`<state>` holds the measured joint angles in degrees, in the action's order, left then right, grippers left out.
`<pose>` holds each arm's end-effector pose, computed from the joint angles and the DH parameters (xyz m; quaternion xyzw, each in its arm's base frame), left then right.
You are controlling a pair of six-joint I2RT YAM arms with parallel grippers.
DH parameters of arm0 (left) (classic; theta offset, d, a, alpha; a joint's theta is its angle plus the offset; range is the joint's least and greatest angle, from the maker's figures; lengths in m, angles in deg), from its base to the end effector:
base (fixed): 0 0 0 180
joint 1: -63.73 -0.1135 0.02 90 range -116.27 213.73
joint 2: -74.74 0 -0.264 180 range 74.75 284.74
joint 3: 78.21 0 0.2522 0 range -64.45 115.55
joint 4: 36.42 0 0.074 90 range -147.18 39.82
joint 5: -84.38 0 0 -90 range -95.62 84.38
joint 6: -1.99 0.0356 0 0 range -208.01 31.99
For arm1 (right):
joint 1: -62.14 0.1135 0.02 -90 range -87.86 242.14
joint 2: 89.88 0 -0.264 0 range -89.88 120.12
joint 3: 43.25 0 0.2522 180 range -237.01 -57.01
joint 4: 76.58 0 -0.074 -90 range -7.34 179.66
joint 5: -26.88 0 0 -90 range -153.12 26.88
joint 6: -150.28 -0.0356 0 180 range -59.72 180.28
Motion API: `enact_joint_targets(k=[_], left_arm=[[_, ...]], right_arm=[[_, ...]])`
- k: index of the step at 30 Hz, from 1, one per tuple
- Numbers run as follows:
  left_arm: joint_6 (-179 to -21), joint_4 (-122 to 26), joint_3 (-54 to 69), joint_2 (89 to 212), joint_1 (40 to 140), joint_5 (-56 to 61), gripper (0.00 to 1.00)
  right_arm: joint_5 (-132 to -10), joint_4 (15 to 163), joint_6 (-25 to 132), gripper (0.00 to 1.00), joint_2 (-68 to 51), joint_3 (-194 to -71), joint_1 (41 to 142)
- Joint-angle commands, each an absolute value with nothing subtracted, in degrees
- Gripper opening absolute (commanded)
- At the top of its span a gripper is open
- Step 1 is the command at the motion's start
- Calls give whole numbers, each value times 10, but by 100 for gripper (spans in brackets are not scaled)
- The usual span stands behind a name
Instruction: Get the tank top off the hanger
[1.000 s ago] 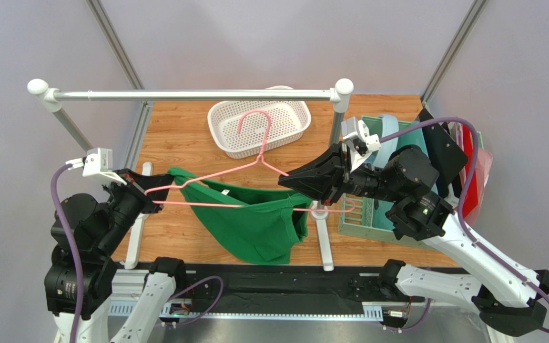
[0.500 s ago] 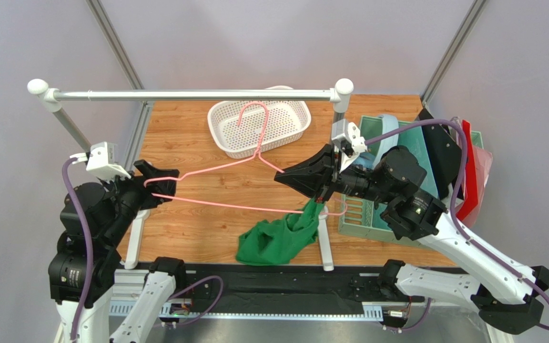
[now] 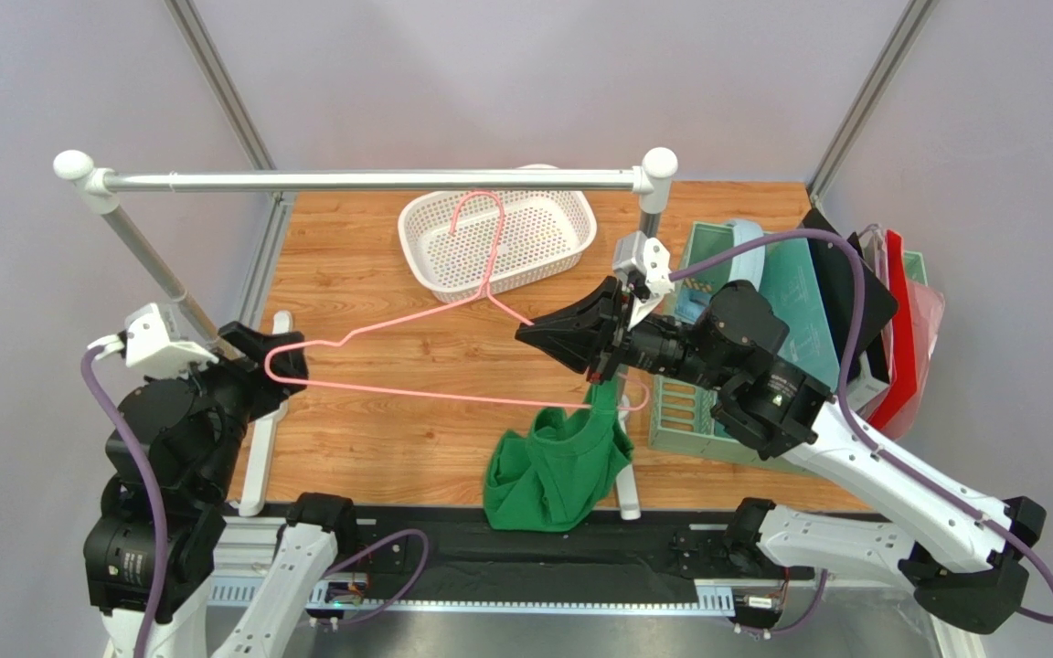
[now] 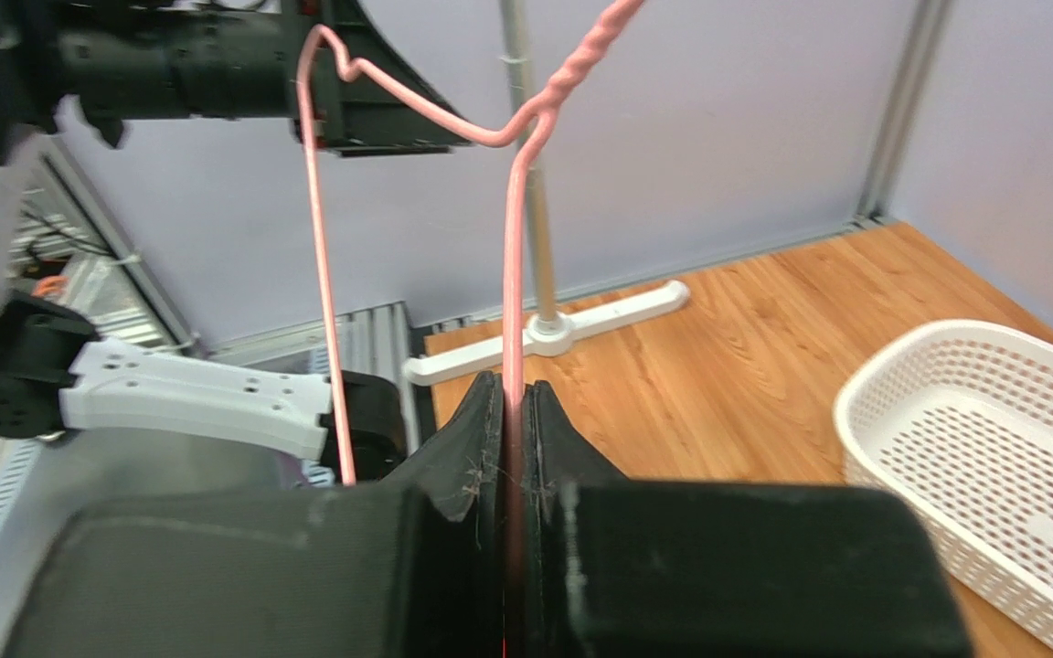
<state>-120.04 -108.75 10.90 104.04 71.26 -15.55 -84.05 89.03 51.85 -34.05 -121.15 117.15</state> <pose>0.0237 0.0031 0.4370 -0.2178 0.7479 -0.1475 0.6095 0.1110 0.1808 0.4410 -0.3815 0.5404 0.4909 0.5669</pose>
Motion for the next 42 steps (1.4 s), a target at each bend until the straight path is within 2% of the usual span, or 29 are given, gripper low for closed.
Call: enact_joint_targets(k=[1,5,10,13,14,15,16,17,18,19,20,22,23,30,35,37,39,41,42], left_arm=[[-1239,-1121,120,1014,714,-320,82],[-1225,-1125,116,999,714,-373,83],[-1226,-1104,94,963,714,-338,82],[-1157,-1053,46,909,714,-197,85],[-1137,-1028,30,890,714,-68,86],[-1125,-1000,11,851,714,0,87],[-1123,-913,-37,830,714,80,91],[-1127,-863,-64,814,714,245,91],[-1168,-810,-93,792,714,317,92],[-1197,-689,-153,784,714,386,95],[-1241,-619,-185,779,714,493,96],[-1338,-468,-262,772,714,534,99],[-1340,-459,-273,772,714,550,99],[-1337,-406,-345,819,730,575,99],[-1282,-407,-357,882,830,530,99],[-1227,-457,-338,911,884,484,99],[-1168,-493,-333,920,958,385,99],[-1160,-468,-356,913,1004,262,99],[-1177,-400,-376,902,1050,215,99]], right_arm=[[-772,896,565,0,-342,-1235,1161],[-789,866,580,0,-345,-1233,1162],[-796,882,573,0,-343,-1229,1162],[-802,881,581,0,-340,-1231,1162],[-801,879,584,0,-339,-1234,1161],[-800,878,590,0,-338,-1235,1161],[-800,878,593,0,-337,-1236,1161],[-802,880,594,0,-335,-1239,1161],[-803,881,595,0,-333,-1244,1161],[-805,882,595,0,-328,-1247,1161],[-810,884,594,0,-326,-1248,1162],[-816,891,590,0,-320,-1249,1161],[-820,891,588,0,-317,-1250,1161],[-826,932,583,0,-317,-1237,1161],[-822,941,580,0,-306,-1236,1160],[-818,944,577,0,-302,-1236,1160],[-815,948,571,0,-299,-1236,1161],[-810,949,567,0,-297,-1236,1160],[-809,949,567,0,-295,-1237,1160]])
